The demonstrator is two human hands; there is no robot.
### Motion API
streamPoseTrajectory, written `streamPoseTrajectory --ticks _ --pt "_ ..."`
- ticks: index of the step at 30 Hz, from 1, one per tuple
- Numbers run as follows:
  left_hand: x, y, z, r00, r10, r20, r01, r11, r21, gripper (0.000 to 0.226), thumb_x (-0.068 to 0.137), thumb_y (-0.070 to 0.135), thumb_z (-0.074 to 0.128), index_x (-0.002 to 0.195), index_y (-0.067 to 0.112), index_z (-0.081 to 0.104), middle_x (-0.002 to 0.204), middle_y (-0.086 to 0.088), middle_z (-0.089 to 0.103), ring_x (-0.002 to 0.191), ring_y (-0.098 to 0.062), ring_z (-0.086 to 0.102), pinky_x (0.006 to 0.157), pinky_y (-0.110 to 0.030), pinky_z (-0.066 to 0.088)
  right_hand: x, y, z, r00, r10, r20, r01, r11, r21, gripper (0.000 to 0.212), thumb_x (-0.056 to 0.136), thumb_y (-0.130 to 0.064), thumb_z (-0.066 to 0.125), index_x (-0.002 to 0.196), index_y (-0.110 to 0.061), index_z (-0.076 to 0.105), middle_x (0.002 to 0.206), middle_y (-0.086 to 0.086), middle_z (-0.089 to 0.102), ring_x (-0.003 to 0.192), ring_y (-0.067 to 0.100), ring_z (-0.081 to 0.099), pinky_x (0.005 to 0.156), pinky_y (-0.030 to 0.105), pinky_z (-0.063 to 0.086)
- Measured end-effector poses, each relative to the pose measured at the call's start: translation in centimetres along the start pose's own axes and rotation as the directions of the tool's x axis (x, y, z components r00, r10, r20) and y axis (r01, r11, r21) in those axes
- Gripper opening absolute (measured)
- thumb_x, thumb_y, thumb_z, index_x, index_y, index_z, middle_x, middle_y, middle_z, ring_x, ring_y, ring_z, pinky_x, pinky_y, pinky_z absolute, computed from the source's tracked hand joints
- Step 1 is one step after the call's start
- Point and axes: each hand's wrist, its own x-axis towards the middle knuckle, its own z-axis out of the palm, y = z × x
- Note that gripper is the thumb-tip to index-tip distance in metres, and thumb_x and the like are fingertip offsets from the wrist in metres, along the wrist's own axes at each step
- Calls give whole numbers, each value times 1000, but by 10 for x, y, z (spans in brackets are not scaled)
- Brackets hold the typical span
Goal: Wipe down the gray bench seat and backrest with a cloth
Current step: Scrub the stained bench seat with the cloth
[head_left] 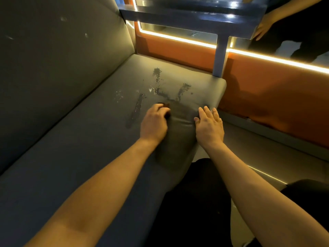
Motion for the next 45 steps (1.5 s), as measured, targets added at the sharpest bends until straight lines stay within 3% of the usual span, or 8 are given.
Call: streamPoseTrajectory --ticks 4,10,15,20,28,34,37,45 --pt "-6 -17 -10 984 -164 -70 160 985 -59 36 99 10 55 133 15 64 141 -9 54 131 -28 52 107 -37 44 -2 -5 4 998 -57 -18 59 988 146 48 111 -21 34 158 -15 32 168 6 20 157 24 6 126 39 10" --pt "-42 54 24 996 67 52 -57 983 -174 36 100 14 55 136 17 63 141 -8 56 132 -24 52 109 -34 42 1 4 3 999 -47 21 36 932 362 48 107 -16 45 155 -16 40 166 3 27 156 20 10 125 34 8" --pt "-36 39 20 980 180 80 -168 977 -133 36 103 15 52 137 21 61 146 -6 52 134 -24 51 108 -37 46 -12 7 5 1000 -30 -3 29 938 346 47 109 -20 42 156 -20 39 166 -1 27 156 17 10 124 34 12" --pt "-11 -10 0 989 -113 -95 101 988 -120 36 100 11 57 135 15 63 142 -8 54 130 -26 53 108 -36 47 -19 9 9 999 -7 -34 18 940 339 46 110 -27 39 156 -22 38 166 -5 28 156 15 12 124 33 14" --pt "-24 59 25 997 -4 81 24 970 -243 37 102 19 52 138 20 60 144 -6 52 134 -22 48 110 -34 39 -13 2 10 993 -20 -118 48 970 238 42 104 -18 49 145 -12 53 152 9 49 147 30 35 123 39 25" --pt "-5 68 4 954 -217 208 300 642 -706 39 110 28 37 148 28 47 131 14 53 119 -2 48 88 -6 37 -11 -30 -5 978 -41 -203 159 774 613 37 103 -26 55 140 -24 52 135 3 60 122 17 56 104 31 47" --pt "7 60 0 943 -244 228 321 472 -821 42 110 25 33 150 27 47 140 16 50 131 -1 45 101 -8 34 -13 -46 -2 980 -128 -151 198 663 722 44 99 -7 60 132 -30 43 128 0 56 114 12 56 96 14 46" --pt "29 19 29 987 -151 50 156 981 -115 44 106 26 40 149 23 47 158 0 41 147 -21 27 123 -44 18 37 -33 -8 947 -53 -318 184 899 398 27 98 -4 54 115 -18 69 125 3 60 120 23 53 101 24 39"
